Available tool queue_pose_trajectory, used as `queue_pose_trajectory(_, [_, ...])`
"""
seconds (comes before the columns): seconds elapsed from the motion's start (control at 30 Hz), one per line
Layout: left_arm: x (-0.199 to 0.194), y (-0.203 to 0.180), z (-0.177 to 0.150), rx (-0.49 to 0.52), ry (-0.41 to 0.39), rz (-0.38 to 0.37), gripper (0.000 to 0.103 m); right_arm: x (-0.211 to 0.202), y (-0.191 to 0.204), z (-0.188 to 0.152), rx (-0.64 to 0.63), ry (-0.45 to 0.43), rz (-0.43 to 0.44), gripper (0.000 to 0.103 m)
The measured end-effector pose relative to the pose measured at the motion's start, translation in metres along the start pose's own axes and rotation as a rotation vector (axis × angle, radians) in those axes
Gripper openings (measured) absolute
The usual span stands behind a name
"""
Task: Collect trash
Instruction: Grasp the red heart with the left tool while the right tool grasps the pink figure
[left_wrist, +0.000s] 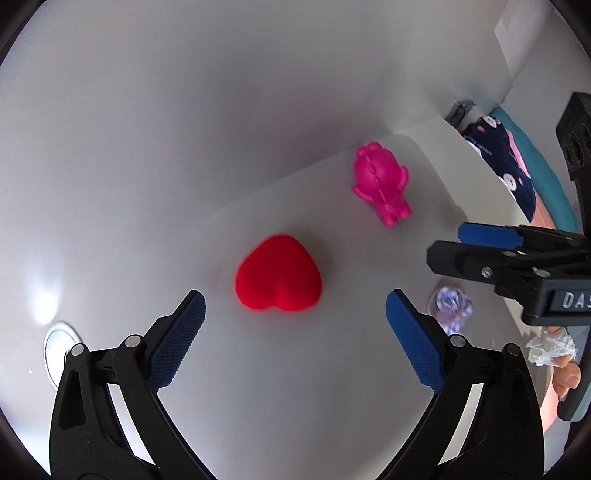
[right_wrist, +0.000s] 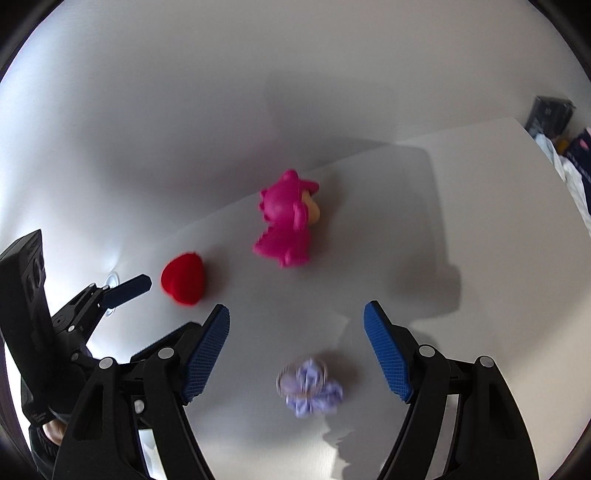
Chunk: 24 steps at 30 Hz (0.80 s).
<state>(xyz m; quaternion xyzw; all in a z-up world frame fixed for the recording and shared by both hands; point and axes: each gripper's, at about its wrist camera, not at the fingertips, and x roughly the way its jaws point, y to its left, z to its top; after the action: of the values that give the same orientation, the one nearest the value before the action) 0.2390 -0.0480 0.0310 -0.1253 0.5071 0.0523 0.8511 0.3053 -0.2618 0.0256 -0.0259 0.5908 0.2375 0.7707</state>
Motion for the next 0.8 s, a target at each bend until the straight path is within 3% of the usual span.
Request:
queue_pose_trajectory(0.1, [0.007, 0.002, 0.006, 0.004, 0.007, 0.012, 0.090, 0.012, -0.001, 0.014, -0.002, 0.006, -0.003, 0.076])
queue_pose_trajectory(0.47, [0.022, -0.004, 0.017, 0.031, 0.010, 0.027, 0.061, 0.048, 0.003, 0.052, -0.023, 0.008, -0.030, 0.063])
queue_pose_trajectory(0.57, [0.022, -0.001, 0.018, 0.028, 0.000, 0.034, 0.051, 0.056, 0.009, 0.059, -0.051, -0.004, -0.059, 0.045])
queue_pose_trajectory(0.8, [0.020, -0.001, 0.015, 0.018, -0.004, 0.031, 0.047, 0.062, 0.016, 0.056, -0.082, -0.013, -0.085, 0.043])
